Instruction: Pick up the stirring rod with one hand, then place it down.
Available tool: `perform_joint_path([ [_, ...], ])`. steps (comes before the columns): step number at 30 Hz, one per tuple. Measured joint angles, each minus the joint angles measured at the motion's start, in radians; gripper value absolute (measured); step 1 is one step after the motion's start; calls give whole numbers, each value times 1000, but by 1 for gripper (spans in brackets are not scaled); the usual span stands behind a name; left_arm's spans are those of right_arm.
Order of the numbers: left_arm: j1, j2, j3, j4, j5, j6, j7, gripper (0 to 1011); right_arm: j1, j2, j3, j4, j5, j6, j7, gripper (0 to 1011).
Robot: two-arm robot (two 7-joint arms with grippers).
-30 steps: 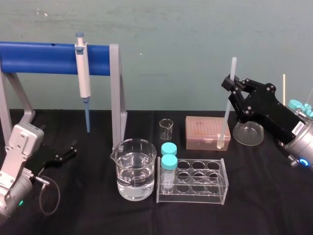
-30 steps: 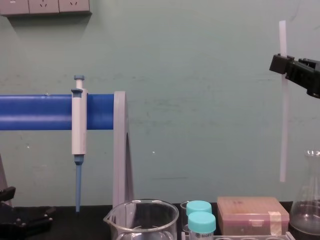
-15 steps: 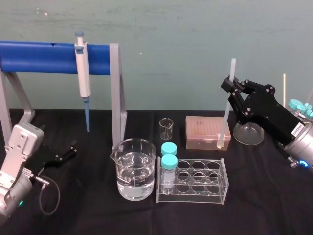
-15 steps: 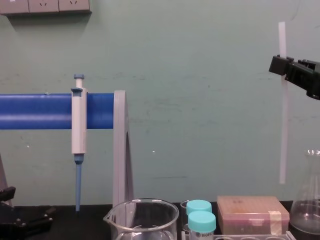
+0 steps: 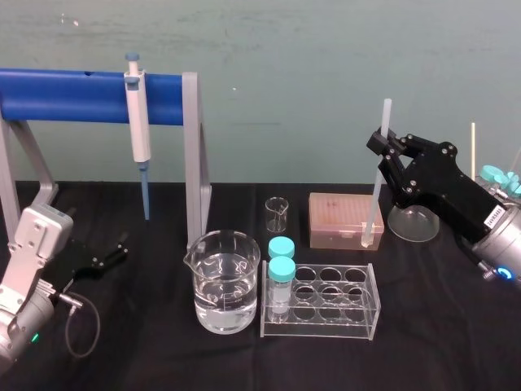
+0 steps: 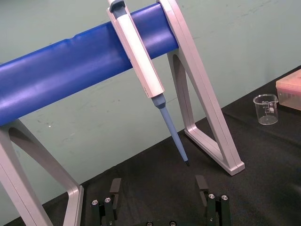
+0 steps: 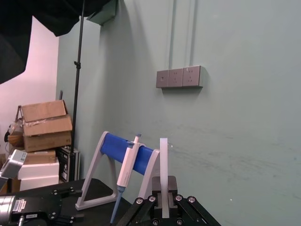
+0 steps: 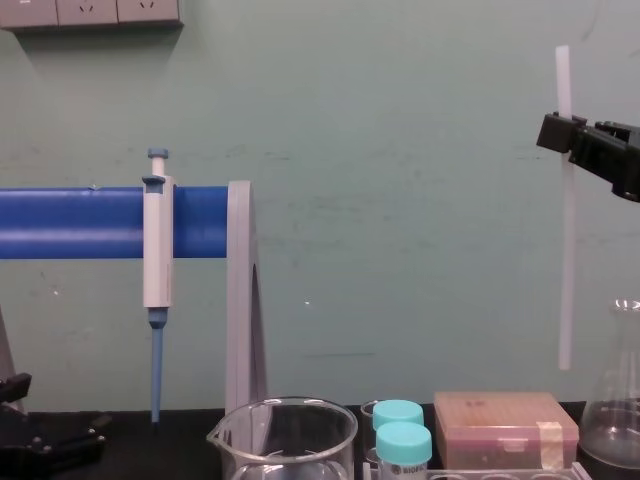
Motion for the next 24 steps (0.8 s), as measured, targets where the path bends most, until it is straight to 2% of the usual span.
perform_joint_path([
  [20,0,0,0,0,0,0,0,1000,5,-1,-2,6,-2,-2,3,70],
  [23,0,0,0,0,0,0,0,1000,7,0,-4,19,12,-13,28,70],
  [24,0,0,0,0,0,0,0,1000,10,2,-5,31,31,-23,56,70],
])
